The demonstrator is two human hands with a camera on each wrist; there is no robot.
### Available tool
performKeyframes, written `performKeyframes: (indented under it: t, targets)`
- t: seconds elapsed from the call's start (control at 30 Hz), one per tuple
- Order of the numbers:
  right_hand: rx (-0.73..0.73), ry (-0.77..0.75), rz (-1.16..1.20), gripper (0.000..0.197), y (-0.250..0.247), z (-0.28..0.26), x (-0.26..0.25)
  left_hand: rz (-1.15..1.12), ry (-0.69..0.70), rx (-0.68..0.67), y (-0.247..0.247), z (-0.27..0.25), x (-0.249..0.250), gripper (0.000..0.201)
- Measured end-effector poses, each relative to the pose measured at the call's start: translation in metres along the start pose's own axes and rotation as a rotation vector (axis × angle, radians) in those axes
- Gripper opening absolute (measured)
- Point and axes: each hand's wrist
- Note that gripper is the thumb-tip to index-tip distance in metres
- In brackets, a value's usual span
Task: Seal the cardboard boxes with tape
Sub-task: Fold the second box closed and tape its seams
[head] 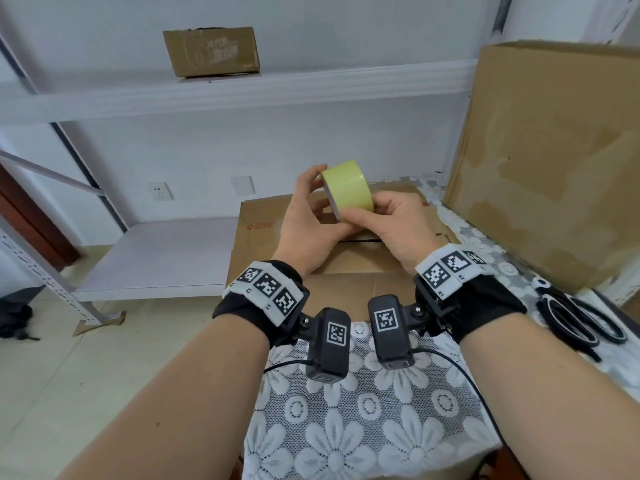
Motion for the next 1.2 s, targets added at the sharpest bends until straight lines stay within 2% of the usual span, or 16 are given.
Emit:
performKeyframes:
  t: [0.13,0.27,0.37,0.53,0.7,0.9,1.07,1.2]
  targets:
    - [0.001,0.037,0.078,0.010,-0.0049,0.0018,0.0007,0.029,-0.003,-0.005,0.0011,-0.0013,0.0001,0.088]
    - [0.027,0.051,0.036,0.003,-0.0044,0.0018,0.0016,0.040,0.010,-0.020,0.0006,-0.0012,-0.0001,0.092]
    - [0.054,0.048,-0.010,0.015,-0.0024,0.0013,0.0011,0.047,0.018,-0.034,0.0012,-0.0013,-0.0010,0.093]
    - [0.041,0.049,0.030,0.008,-0.0046,0.0006,-0.0009,0.131,0.045,-0.067,-0.0001,0.0013,-0.0040,0.101]
    - [0.000,0.053,-0.023,0.023,-0.0011,0.0020,0.0012,0.121,0.024,-0.051,0.0002,0.0014,-0.0051,0.096]
    - [-0.014,0.032,-0.023,0.010,0.0004,0.0016,-0.0007,0.055,-0.016,-0.056,0.0005,0.0010,-0.0033,0.093]
    - [-0.075,0.052,0.051,0.018,-0.0021,0.0028,0.0001,0.003,-0.030,-0.041,0.0002,-0.0009,-0.0009,0.090]
    - [-0.032,0.054,0.012,0.011,0.0028,0.0037,0.0008,0.006,-0.017,-0.011,0.0034,-0.0018,-0.0003,0.087]
Point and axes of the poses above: each hand's wrist, its own z-axis towards the middle knuckle, its own y-axis out of the palm, x = y × z, and after that the axes turned 5 degrees about z, right-handed
